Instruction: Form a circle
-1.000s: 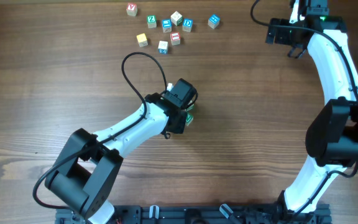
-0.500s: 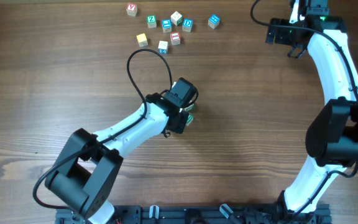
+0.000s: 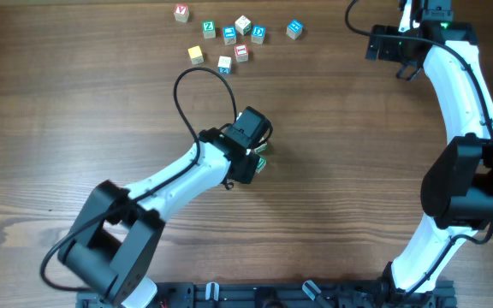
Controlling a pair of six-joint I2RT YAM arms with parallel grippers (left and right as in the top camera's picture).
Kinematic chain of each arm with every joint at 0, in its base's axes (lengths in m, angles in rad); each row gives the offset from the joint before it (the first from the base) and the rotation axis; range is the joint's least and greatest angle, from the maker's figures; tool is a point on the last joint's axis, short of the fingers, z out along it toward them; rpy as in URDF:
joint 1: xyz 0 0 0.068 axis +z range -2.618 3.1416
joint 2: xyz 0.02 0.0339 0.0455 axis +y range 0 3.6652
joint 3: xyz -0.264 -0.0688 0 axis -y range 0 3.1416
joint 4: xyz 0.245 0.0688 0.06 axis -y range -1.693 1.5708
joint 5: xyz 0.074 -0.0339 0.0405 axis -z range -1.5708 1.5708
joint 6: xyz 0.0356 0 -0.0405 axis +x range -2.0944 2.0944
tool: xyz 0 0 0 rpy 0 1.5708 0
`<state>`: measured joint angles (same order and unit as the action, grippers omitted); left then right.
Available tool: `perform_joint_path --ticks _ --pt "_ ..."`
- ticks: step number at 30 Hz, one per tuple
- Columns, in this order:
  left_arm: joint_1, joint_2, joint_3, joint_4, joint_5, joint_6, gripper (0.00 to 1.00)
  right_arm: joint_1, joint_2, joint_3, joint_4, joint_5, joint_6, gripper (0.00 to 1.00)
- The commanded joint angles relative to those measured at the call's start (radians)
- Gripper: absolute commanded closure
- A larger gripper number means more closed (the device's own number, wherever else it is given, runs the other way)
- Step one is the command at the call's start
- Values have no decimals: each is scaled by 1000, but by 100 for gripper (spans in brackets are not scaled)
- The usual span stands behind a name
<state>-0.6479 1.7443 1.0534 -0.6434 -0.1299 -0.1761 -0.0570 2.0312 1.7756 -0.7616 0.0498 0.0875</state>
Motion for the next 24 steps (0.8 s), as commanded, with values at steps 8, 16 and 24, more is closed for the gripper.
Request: perform_joint_path --ticks 8,16,24 --pt "88 -220 -6 -13 9 -182 96 0 15 -2 2 10 -9 0" --pt "127 -109 -8 -55 74 -259 96 0 15 -2 2 10 -9 0" --pt "127 -20 -8 -6 73 -258 96 0 15 -2 2 10 -8 0"
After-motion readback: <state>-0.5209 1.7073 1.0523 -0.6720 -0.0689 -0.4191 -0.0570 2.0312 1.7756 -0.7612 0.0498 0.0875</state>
